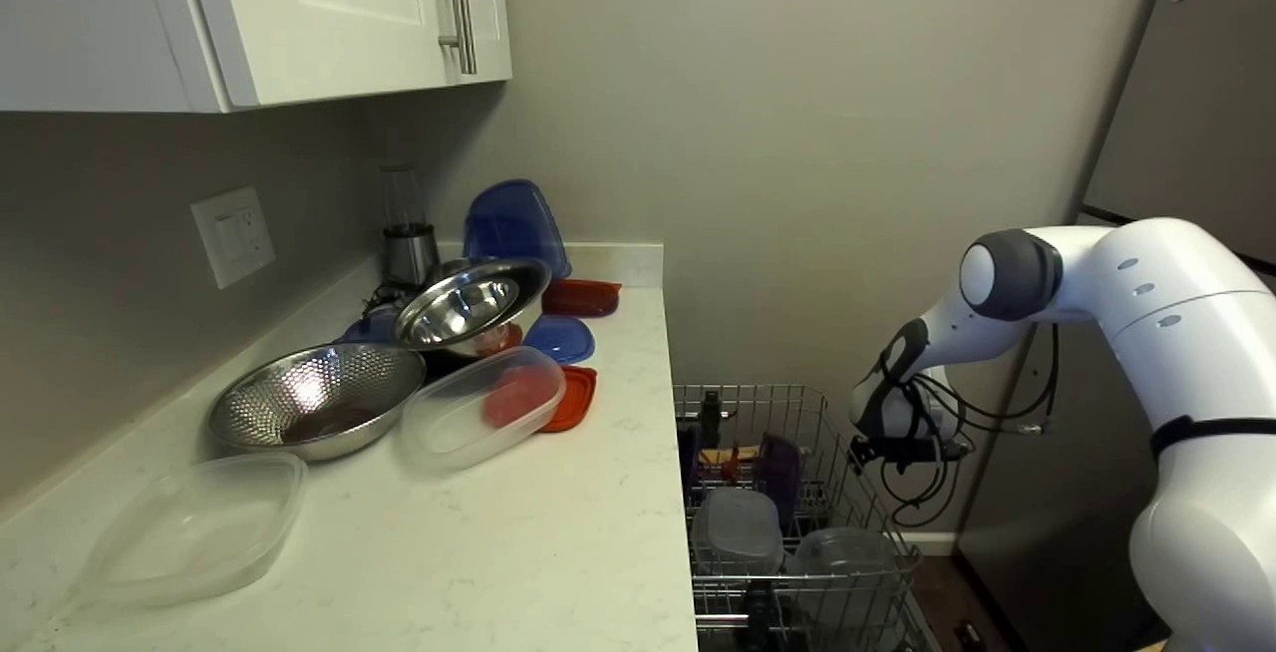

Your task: Push in the rack of the dishwasher

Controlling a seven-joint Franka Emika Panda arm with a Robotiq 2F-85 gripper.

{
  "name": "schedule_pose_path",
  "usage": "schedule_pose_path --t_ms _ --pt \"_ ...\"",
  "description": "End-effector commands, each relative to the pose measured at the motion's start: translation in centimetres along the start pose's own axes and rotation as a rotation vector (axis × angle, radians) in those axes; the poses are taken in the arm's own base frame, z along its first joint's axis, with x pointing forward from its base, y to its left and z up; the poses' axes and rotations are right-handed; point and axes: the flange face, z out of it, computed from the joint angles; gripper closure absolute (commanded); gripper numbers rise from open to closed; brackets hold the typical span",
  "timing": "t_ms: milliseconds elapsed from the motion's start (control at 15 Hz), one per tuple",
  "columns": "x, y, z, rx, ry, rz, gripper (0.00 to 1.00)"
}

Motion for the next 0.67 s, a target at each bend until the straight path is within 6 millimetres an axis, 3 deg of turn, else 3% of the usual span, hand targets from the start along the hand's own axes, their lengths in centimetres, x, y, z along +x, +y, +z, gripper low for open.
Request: schedule_pose_path --t_ms 0,333,600 --pt "-1.7 -2.6 0.6 0.027 0.001 -0.007 0.0" --pt "-4.0 -5.8 1.8 0.051 -0.032 -0.039 0.0" --pt "-6.8 -10.0 3.1 0.078 -0.075 -0.089 0.0"
